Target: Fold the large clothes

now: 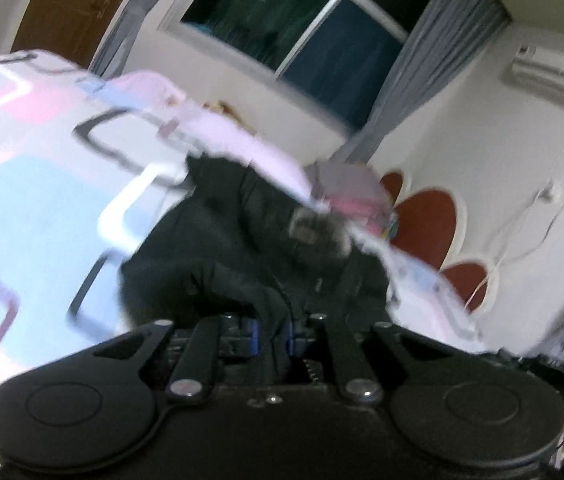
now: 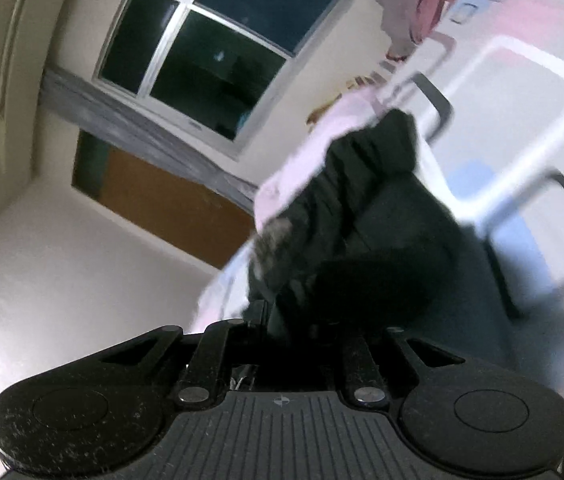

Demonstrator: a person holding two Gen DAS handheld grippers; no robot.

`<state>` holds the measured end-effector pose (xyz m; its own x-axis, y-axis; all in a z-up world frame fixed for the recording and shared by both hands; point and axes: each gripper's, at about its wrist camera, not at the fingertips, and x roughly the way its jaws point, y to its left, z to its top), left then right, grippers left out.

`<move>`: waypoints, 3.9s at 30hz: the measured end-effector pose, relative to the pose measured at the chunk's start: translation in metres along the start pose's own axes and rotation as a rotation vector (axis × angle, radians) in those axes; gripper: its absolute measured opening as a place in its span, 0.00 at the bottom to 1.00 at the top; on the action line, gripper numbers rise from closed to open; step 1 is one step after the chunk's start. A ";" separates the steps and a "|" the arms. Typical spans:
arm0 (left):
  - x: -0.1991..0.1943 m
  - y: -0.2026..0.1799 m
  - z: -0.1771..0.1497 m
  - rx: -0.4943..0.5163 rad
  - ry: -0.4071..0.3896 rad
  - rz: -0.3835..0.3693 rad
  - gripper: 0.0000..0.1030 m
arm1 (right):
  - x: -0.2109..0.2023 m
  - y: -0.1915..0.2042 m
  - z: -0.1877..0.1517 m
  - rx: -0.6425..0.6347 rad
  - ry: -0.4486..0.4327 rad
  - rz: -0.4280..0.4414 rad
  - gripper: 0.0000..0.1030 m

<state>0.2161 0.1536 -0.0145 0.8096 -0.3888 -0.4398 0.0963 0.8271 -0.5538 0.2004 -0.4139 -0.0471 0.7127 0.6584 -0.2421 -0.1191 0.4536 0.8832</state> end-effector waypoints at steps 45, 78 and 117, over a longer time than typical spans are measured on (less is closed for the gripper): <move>0.395 0.053 0.120 0.371 0.105 0.350 0.43 | 0.419 -0.098 0.159 -0.707 -0.005 -0.581 0.45; 0.439 -0.057 0.062 0.552 0.043 0.272 0.55 | 0.441 -0.037 0.061 -0.877 -0.021 -0.405 0.50; 0.317 -0.087 -0.018 0.476 0.152 0.344 0.74 | 0.262 -0.062 0.019 -0.686 -0.011 -0.719 0.54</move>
<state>0.4541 -0.0484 -0.1184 0.7518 -0.0919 -0.6530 0.1207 0.9927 -0.0008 0.4081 -0.2807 -0.1575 0.7779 0.0867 -0.6224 -0.0279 0.9942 0.1037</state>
